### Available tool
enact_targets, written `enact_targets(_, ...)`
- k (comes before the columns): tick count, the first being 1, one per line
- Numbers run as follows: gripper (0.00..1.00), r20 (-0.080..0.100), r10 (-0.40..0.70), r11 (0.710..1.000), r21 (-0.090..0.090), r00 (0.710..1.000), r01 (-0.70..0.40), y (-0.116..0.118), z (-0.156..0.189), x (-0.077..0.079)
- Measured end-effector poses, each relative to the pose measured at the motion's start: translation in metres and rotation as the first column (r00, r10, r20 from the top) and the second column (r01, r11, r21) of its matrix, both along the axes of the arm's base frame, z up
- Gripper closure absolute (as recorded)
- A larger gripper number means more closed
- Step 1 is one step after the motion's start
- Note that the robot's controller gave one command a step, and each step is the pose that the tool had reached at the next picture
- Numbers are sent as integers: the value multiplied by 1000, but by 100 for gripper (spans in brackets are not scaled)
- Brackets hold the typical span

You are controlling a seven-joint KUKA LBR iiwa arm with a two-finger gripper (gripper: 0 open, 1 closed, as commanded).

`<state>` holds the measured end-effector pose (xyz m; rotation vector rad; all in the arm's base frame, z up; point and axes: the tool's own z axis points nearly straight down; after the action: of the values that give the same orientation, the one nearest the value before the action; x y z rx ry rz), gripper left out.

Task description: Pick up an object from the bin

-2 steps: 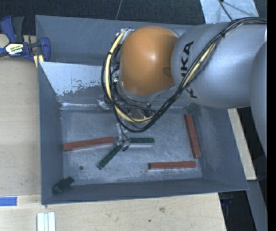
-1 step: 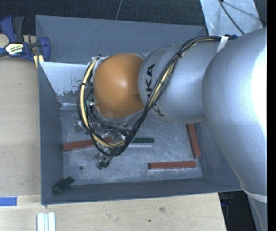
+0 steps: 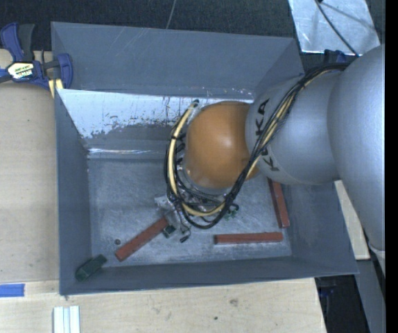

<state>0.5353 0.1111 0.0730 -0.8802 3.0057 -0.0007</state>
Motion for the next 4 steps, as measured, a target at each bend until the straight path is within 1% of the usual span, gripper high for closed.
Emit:
enact_targets(1, 0, -4, -1, 1000, 0, 1000, 1, 0, -2, -1)
enact_targets(2, 100, -4, -1, 1000, 1, 1000, 1, 1, -1, -1)
enact_targets(3, 100, -4, -1, 1000, 1, 1000, 1, 1, -2, -1)
enact_targets(4, 100, -8, 196, 981, -4, 981, -196, 11, -2, 14)
